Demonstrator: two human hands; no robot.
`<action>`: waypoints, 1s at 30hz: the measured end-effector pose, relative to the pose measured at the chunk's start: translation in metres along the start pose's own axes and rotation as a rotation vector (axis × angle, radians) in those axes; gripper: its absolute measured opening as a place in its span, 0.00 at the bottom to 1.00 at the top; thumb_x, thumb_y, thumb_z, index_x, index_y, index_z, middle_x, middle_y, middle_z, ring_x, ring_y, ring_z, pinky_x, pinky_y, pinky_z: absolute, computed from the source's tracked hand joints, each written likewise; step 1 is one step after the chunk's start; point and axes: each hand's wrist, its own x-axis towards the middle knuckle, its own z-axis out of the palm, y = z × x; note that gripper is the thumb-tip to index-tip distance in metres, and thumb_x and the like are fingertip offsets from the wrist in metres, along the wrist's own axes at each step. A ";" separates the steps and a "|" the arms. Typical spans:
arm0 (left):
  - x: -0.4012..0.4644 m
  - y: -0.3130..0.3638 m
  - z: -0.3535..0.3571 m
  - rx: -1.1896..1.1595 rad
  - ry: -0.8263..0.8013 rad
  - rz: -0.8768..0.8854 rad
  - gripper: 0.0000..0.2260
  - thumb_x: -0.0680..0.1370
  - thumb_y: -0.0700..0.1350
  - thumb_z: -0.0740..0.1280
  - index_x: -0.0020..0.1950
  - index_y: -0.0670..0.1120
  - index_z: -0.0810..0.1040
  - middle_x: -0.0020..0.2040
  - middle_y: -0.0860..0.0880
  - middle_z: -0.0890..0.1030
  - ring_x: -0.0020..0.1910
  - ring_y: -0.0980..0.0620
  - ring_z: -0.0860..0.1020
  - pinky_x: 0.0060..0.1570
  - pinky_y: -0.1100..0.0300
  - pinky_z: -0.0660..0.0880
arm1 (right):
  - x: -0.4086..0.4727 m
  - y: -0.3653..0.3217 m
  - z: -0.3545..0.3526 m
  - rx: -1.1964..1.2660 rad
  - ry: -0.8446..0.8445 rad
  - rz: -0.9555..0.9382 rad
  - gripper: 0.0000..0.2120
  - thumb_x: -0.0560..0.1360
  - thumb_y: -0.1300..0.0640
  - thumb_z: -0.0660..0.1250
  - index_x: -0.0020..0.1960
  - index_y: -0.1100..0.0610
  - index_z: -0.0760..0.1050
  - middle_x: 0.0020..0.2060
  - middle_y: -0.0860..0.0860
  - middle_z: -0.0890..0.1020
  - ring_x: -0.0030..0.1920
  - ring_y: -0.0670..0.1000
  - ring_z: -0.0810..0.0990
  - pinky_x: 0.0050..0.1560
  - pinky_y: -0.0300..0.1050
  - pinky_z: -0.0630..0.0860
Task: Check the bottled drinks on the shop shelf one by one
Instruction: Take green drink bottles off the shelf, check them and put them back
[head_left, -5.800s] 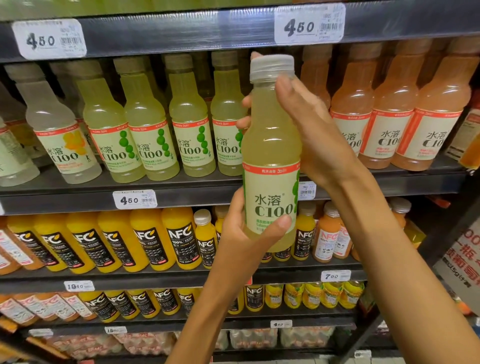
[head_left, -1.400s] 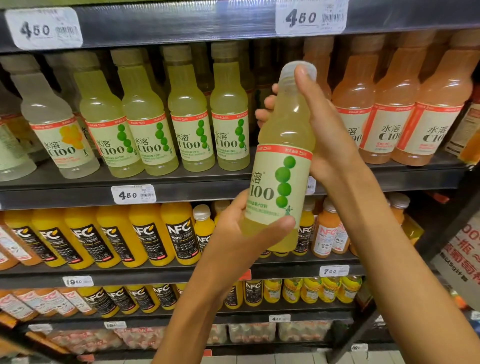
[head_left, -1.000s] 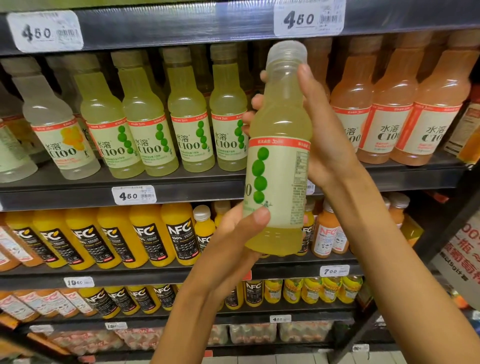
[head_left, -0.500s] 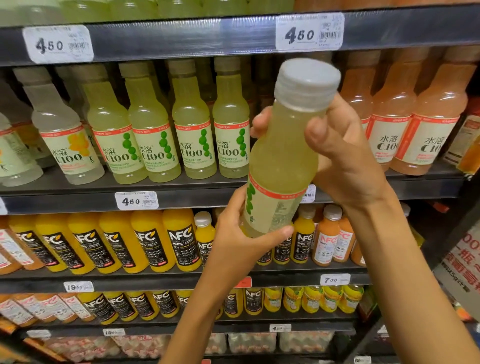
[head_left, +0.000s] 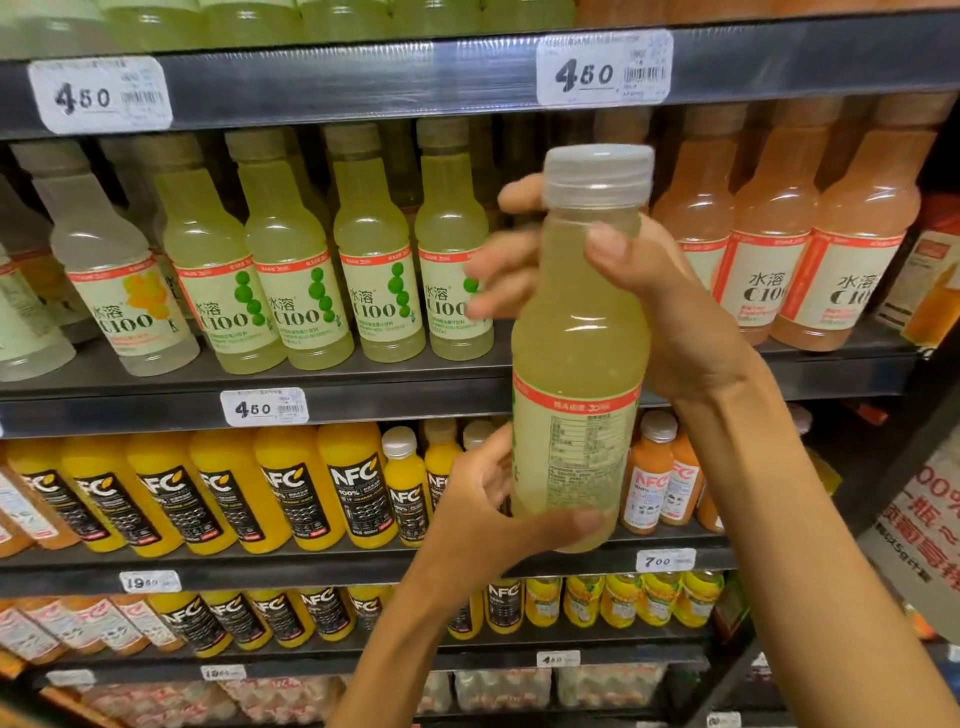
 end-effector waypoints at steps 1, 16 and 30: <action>0.000 0.000 0.003 -0.024 -0.007 -0.009 0.25 0.60 0.51 0.77 0.56 0.58 0.77 0.56 0.57 0.83 0.57 0.56 0.80 0.53 0.64 0.77 | 0.000 0.000 0.000 0.008 0.022 0.016 0.14 0.74 0.56 0.63 0.58 0.58 0.72 0.42 0.50 0.83 0.42 0.51 0.83 0.45 0.45 0.78; 0.005 0.008 0.003 -0.444 -0.103 -0.050 0.30 0.69 0.68 0.67 0.63 0.49 0.78 0.54 0.45 0.83 0.48 0.48 0.82 0.48 0.50 0.80 | 0.013 0.000 -0.006 0.108 0.285 0.175 0.14 0.76 0.48 0.60 0.53 0.59 0.71 0.40 0.54 0.84 0.42 0.53 0.84 0.45 0.48 0.81; 0.010 0.016 0.005 -0.391 0.079 -0.099 0.28 0.71 0.70 0.59 0.61 0.54 0.79 0.53 0.47 0.84 0.48 0.49 0.83 0.45 0.57 0.80 | 0.020 0.003 -0.008 -0.173 0.368 0.202 0.16 0.80 0.46 0.60 0.55 0.58 0.74 0.43 0.54 0.84 0.45 0.51 0.83 0.50 0.48 0.80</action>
